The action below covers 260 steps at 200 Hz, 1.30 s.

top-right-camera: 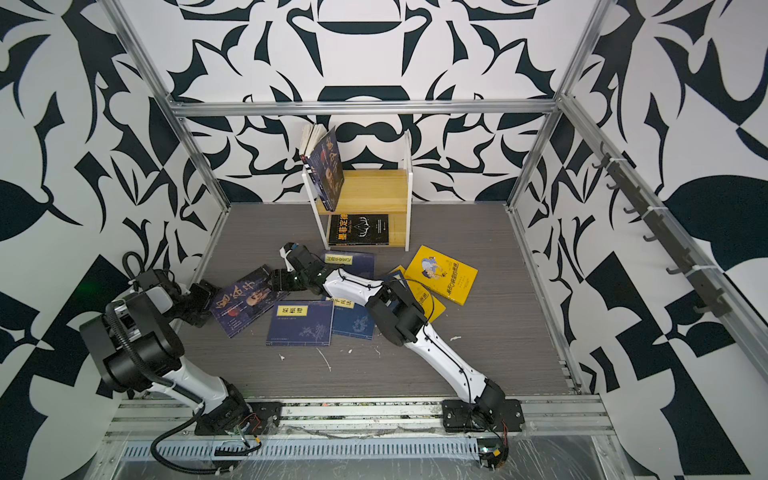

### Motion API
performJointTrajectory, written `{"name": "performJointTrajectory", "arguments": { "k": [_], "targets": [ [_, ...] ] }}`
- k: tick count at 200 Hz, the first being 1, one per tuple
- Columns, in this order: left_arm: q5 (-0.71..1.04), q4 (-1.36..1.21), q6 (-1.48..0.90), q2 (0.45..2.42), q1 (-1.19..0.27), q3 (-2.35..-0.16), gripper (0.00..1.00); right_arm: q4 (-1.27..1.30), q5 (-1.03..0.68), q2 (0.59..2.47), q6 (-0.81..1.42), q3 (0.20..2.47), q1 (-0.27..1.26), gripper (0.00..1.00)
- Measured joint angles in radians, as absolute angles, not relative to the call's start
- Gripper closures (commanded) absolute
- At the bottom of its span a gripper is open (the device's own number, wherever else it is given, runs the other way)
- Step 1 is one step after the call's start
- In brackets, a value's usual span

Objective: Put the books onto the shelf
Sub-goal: 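Close the right gripper on the purple book held by the left gripper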

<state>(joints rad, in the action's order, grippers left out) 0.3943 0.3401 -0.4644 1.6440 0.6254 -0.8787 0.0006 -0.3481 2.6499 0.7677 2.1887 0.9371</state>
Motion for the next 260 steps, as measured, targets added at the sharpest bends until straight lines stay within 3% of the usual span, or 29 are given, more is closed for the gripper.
{"name": "performJointTrajectory", "arguments": {
  "k": [50, 94, 205, 260],
  "targets": [
    [0.443, 0.33, -0.453, 1.642, 0.566, -0.878, 0.31, 0.001, -0.335, 2.65, 0.769, 2.189, 0.906, 0.29],
    [0.519, 0.36, -0.463, 1.615, 0.527, -0.888, 0.47, 0.001, -0.329, 2.65, 0.767, 2.189, 0.899, 0.29],
    [0.604, 0.42, -0.471, 1.499, 0.491, -0.908, 0.99, 0.046, -0.32, 2.614, 0.757, 2.114, 0.897, 0.29],
    [0.627, 0.459, -0.471, 1.493, 0.466, -0.912, 1.0, 0.081, -0.3, 2.499, 0.748, 1.927, 0.899, 0.26]
  ]
}}
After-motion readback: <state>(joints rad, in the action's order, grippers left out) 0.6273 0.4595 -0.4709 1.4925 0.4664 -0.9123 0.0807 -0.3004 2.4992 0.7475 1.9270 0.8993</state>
